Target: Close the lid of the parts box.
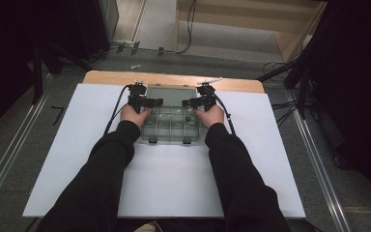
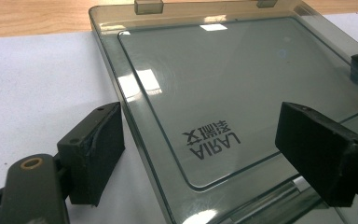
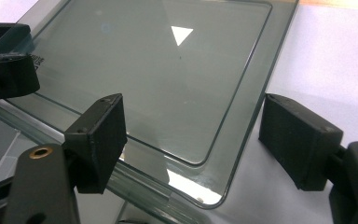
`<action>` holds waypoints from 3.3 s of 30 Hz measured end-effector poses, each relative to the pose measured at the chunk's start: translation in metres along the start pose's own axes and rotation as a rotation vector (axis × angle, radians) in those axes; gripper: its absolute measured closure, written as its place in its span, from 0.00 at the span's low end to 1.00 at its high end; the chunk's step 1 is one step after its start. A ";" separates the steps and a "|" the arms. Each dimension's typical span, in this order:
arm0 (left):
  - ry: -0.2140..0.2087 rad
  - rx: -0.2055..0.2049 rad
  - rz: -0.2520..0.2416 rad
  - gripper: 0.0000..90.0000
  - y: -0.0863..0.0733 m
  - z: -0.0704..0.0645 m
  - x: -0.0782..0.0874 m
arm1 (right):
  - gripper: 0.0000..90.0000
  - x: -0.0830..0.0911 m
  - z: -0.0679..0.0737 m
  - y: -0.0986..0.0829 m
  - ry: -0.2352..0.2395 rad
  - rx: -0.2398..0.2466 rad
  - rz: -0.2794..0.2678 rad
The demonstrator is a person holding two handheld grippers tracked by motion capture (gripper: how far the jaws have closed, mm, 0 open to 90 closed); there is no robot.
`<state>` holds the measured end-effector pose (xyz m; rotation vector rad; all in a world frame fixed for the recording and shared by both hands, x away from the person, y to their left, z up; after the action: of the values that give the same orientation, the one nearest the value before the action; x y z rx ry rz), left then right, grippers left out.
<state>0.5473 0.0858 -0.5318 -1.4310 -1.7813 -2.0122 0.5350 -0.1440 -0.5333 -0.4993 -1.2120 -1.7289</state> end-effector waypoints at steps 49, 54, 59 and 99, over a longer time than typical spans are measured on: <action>-0.007 0.016 -0.052 0.50 0.016 0.007 0.025 | 0.45 0.025 0.004 0.007 0.001 0.026 -0.085; -0.010 -0.003 -0.062 0.53 0.018 0.006 0.030 | 0.46 0.032 0.006 0.008 0.010 0.039 -0.089; -0.007 -0.022 -0.073 0.53 0.020 0.004 0.034 | 0.46 0.037 0.008 0.009 0.008 0.051 -0.094; -0.042 -0.107 -0.137 0.52 0.014 -0.012 0.066 | 0.51 0.067 0.013 -0.009 0.069 0.133 -0.172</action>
<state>0.5122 0.1036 -0.4754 -1.4268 -1.8622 -2.1912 0.4927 -0.1620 -0.4824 -0.2601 -1.3419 -1.7795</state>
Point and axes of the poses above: each handheld gripper's, and its own axes: x roughly backward along the jaws, y roughly out of its top, z roughly to its left, the point moved 4 cm from there along -x, roughly forward along the jaws, and after that the axes turned 10 degrees about -x, right-handed, at the moved point
